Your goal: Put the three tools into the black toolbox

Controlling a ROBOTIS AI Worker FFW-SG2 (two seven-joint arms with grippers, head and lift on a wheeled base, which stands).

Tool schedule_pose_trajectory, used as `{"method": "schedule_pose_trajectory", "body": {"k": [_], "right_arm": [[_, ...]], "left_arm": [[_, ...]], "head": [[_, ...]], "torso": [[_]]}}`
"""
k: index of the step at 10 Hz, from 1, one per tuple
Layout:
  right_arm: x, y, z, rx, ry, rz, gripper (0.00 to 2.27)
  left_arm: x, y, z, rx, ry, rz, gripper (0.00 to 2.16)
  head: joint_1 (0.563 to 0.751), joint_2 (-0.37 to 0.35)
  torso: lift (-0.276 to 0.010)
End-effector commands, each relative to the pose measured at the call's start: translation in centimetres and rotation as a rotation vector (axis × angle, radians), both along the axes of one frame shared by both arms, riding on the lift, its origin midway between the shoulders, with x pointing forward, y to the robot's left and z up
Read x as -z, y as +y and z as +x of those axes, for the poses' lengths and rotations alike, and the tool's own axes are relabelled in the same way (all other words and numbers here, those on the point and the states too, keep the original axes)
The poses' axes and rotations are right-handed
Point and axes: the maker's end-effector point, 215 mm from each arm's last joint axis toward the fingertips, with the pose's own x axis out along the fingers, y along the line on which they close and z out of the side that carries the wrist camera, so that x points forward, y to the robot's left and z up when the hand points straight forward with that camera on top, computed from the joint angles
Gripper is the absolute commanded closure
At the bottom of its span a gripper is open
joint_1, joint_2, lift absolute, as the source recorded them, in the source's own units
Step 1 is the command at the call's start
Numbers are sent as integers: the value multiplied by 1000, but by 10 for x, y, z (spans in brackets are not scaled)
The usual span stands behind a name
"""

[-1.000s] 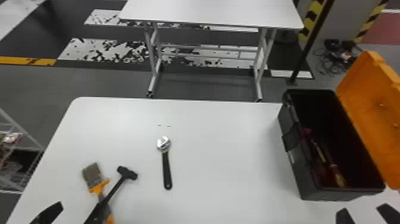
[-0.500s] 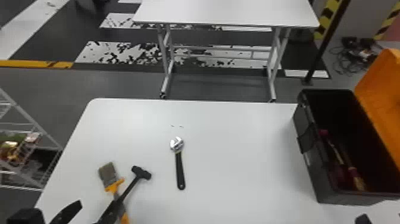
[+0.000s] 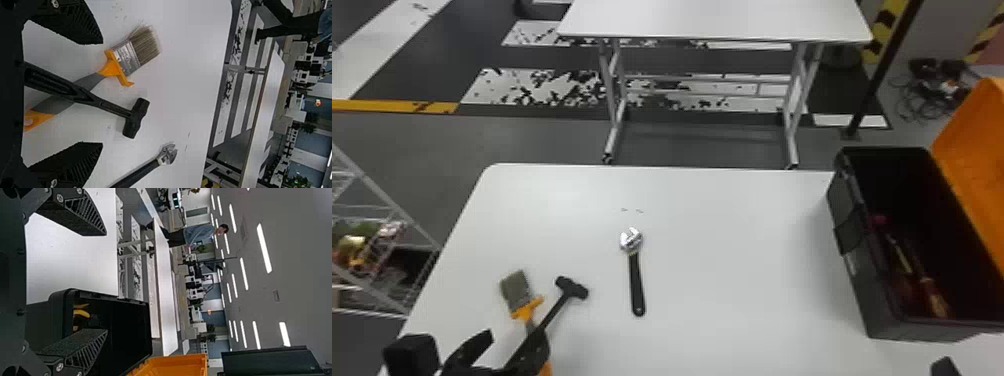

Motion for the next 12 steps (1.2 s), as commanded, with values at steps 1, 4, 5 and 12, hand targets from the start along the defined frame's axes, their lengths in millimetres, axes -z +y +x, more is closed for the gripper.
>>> {"method": "schedule_pose_trajectory", "body": {"k": [1, 4, 5, 12], "right_arm": [[-2, 0, -1, 1, -2, -2, 130], [-3, 0, -1, 1, -2, -3, 130], [-3, 0, -1, 1, -2, -3, 130], [-2, -1, -1, 5, -2, 3, 130]], "left_arm": [[6, -3, 3, 7, 7, 4, 76], [14, -8, 2, 29, 24, 26, 87], [19, -8, 2, 31, 32, 37, 124], [32, -6, -2, 44, 59, 89, 353]], "head": [[695, 39], [695, 24], [695, 21], [695, 27]], "torso": [[-51], [-51], [-51], [-51]]}}
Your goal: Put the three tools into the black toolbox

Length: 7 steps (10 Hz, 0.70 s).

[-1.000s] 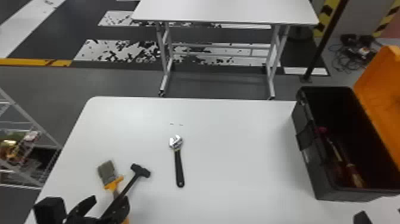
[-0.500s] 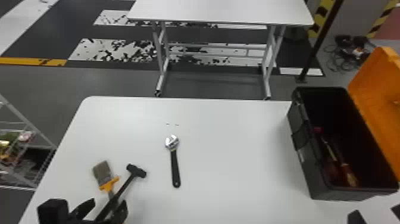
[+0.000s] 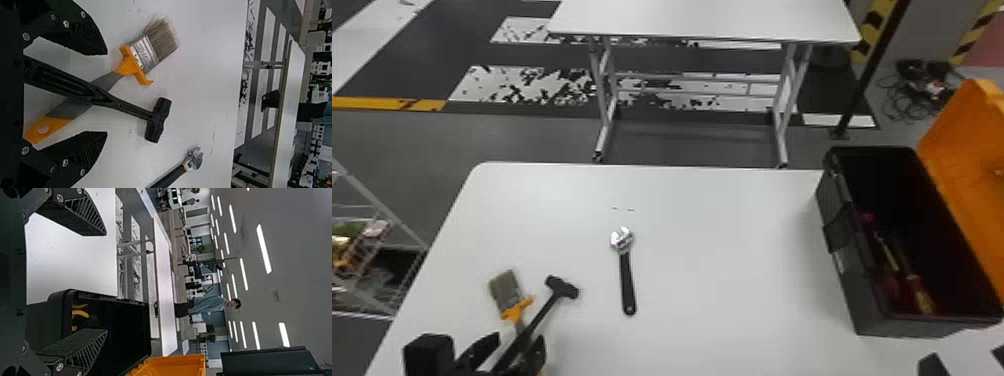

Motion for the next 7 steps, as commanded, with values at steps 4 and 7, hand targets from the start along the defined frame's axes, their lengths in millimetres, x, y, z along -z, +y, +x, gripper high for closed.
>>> {"method": "schedule_pose_trajectory", "body": {"k": [4, 7], "right_arm": [[1, -1, 1, 6, -2, 4, 130], [1, 0, 3, 6, -5, 6, 130]], "left_arm": [[0, 2, 2, -10, -1, 14, 1737], [0, 0, 3, -14, 0, 19, 2078]], "head": [[695, 25], [695, 26]], "torso": [[-51], [-51]]}}
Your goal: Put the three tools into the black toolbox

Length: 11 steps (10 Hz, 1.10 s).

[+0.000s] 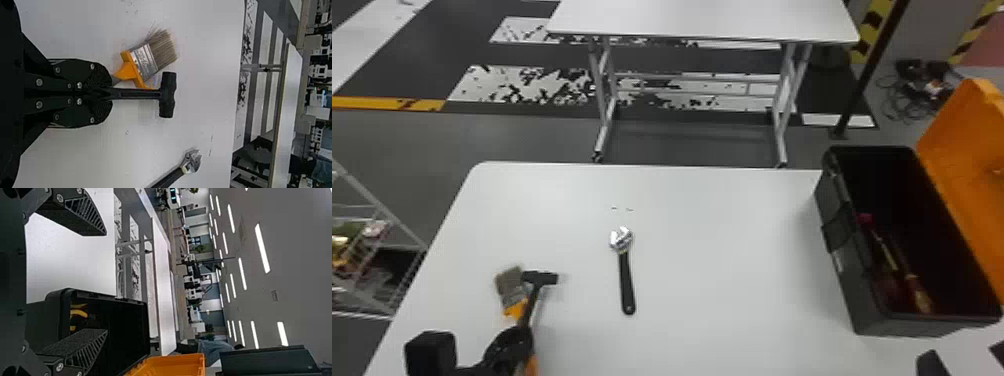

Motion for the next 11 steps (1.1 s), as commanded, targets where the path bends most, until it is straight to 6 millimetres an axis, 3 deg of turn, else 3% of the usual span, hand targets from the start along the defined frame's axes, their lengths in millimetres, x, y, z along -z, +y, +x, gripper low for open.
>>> {"method": "schedule_pose_trajectory", "body": {"k": [1, 3, 7, 10, 11], "right_arm": [[1, 0, 0, 4, 1, 3, 130], [1, 0, 0, 4, 0, 3, 130], [0, 2, 2, 1, -3, 6, 130], [22, 27, 21, -74, 125, 90, 130], [43, 43, 27, -132, 247, 156, 130]], "left_arm": [[-2, -1, 2, 3, -5, -1, 2078], [-8, -2, 0, 6, -11, 0, 2078], [-41, -16, -5, 23, -22, -23, 2078], [-63, -64, -8, 104, 14, -166, 2078], [-71, -86, -5, 145, 3, -198, 2078]], "head": [[695, 26], [695, 22], [695, 11], [695, -37], [695, -47]], "torso": [[-51], [-51], [-51], [-51], [-51]]}}
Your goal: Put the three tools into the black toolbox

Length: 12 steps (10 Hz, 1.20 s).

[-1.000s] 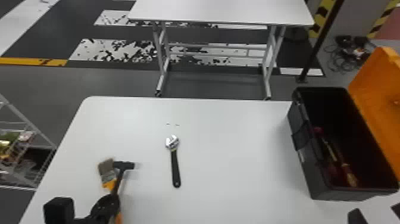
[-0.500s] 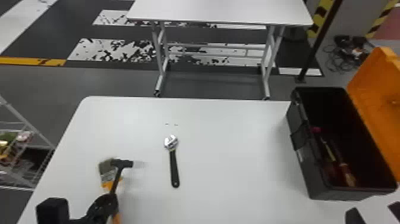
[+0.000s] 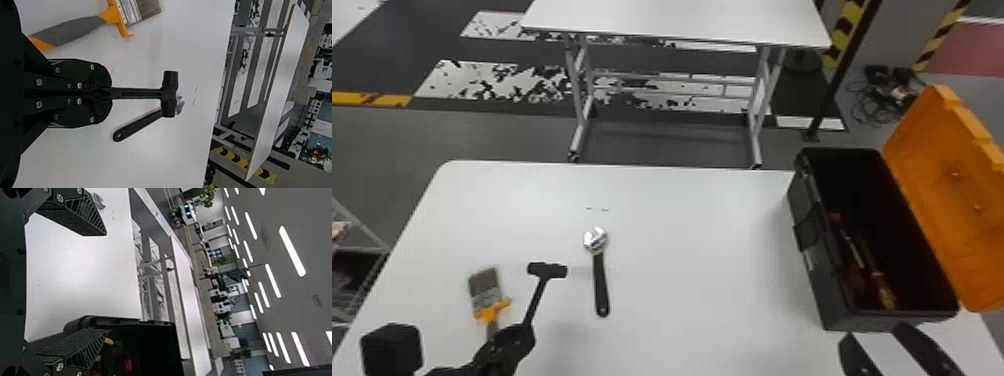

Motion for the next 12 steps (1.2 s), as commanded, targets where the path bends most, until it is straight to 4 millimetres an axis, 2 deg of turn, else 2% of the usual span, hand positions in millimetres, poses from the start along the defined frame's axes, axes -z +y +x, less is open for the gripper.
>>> {"method": "schedule_pose_trajectory", "body": {"k": [1, 4, 5, 6, 7, 9, 10, 12], "right_arm": [[16, 17, 12, -46, 125, 58, 130], [15, 37, 27, -95, 193, 77, 130], [18, 40, 28, -103, 205, 78, 130], [21, 44, 27, -111, 218, 77, 130], [20, 51, 27, -123, 228, 75, 130], [19, 61, 23, -149, 277, 82, 130], [21, 74, 16, -175, 332, 103, 130], [20, 112, -1, -252, 447, 159, 130]], "left_arm": [[-11, -30, 5, 45, -18, -33, 2078], [-30, -85, 7, 148, -32, -117, 2078], [-44, -103, 2, 192, -16, -216, 2078], [-61, -117, -8, 247, 26, -386, 2078], [-76, -124, -15, 280, 48, -504, 2078], [-94, -130, -18, 324, 31, -590, 2078], [-96, -133, -20, 338, 27, -613, 2078], [-98, -136, -24, 355, 36, -635, 2078]], "head": [[695, -61], [695, -113], [695, -142], [695, -180], [695, -221], [695, -236], [695, -231], [695, -206]], "torso": [[-51], [-51], [-51], [-51], [-51], [-51], [-51], [-51]]}}
